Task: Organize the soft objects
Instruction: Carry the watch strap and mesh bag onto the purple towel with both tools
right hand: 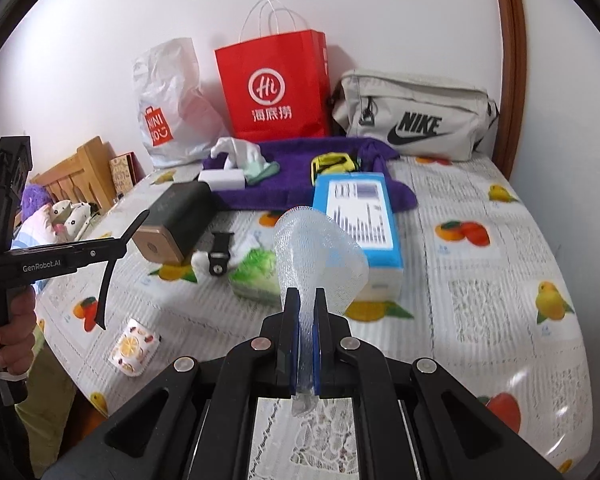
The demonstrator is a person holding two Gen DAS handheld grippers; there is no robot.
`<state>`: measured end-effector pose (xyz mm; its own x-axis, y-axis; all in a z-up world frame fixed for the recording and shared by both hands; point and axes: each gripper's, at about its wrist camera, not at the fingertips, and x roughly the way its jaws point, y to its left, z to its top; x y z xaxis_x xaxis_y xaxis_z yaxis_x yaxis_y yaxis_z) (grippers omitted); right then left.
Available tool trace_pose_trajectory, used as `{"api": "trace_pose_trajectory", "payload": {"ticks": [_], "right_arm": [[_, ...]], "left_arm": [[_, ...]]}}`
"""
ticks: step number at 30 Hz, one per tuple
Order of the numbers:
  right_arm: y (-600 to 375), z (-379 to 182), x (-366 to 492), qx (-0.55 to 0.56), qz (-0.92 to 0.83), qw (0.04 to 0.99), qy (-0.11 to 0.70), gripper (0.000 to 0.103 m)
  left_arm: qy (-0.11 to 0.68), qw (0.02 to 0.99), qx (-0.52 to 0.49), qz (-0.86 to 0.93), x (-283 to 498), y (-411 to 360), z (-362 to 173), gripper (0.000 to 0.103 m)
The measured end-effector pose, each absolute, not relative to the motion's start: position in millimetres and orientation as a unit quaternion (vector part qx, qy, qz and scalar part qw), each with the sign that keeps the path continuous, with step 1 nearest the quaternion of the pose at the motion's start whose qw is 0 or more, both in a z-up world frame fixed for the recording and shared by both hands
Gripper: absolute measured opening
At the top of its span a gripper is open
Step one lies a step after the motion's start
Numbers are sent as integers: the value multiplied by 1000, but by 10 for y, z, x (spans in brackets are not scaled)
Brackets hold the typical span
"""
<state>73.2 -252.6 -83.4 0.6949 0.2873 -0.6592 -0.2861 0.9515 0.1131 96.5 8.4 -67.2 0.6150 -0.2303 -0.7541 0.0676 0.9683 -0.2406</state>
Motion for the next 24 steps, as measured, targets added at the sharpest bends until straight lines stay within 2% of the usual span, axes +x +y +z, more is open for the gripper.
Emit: {"api": "trace_pose_trajectory", "payload": {"ticks": [24], "right_arm": [[-2362,-344,1425,-4,179,928,325,5]], "left_arm": [[410,904,-101,-72,1547,208,-300,20]]}}
